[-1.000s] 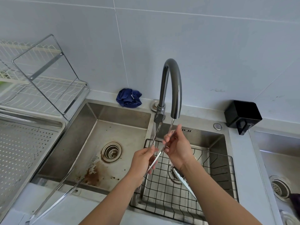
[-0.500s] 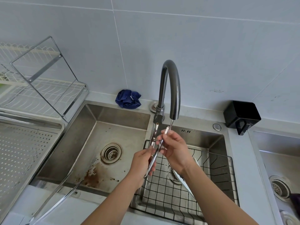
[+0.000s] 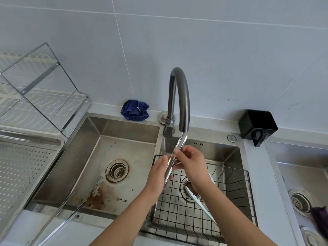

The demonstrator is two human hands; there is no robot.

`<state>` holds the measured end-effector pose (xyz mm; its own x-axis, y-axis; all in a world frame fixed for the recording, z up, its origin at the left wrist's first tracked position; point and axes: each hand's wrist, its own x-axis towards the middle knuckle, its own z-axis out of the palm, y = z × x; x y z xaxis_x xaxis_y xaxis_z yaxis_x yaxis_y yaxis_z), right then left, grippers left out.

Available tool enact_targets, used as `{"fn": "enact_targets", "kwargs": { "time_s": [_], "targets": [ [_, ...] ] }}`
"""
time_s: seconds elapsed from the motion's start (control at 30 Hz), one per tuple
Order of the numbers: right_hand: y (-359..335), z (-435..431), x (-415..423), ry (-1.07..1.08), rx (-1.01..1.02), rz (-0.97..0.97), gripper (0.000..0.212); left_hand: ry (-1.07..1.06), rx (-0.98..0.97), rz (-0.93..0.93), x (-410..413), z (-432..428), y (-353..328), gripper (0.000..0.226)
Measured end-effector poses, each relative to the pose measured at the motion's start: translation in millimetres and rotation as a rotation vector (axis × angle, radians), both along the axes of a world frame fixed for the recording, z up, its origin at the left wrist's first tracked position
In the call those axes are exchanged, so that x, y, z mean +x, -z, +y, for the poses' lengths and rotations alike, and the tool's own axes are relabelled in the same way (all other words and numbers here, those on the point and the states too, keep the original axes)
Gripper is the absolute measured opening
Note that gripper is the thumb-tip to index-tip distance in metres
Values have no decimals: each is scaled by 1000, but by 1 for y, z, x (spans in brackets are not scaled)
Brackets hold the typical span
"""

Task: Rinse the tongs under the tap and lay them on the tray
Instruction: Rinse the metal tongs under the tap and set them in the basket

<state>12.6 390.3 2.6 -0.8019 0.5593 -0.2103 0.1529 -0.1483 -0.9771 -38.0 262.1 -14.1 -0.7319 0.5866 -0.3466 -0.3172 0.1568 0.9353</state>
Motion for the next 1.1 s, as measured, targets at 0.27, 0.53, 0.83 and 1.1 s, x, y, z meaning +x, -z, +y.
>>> {"fn": "enact_targets", "kwargs": {
  "time_s": [0.27, 0.53, 0.83, 1.1],
  "targets": [
    [5, -2, 19, -127, 261, -132, 17, 54, 78, -87, -8, 7, 1, 46],
    [1, 16, 17, 48, -64, -114, 17, 76, -13, -137, -3, 11, 11, 28],
    [-4, 7, 15, 28, 67, -37, 16, -22, -209, 196, -17, 42, -1, 16],
    [-1, 12, 14, -14, 72, -22, 26, -84, -108, 140, -43, 76, -20, 29]
  ]
}}
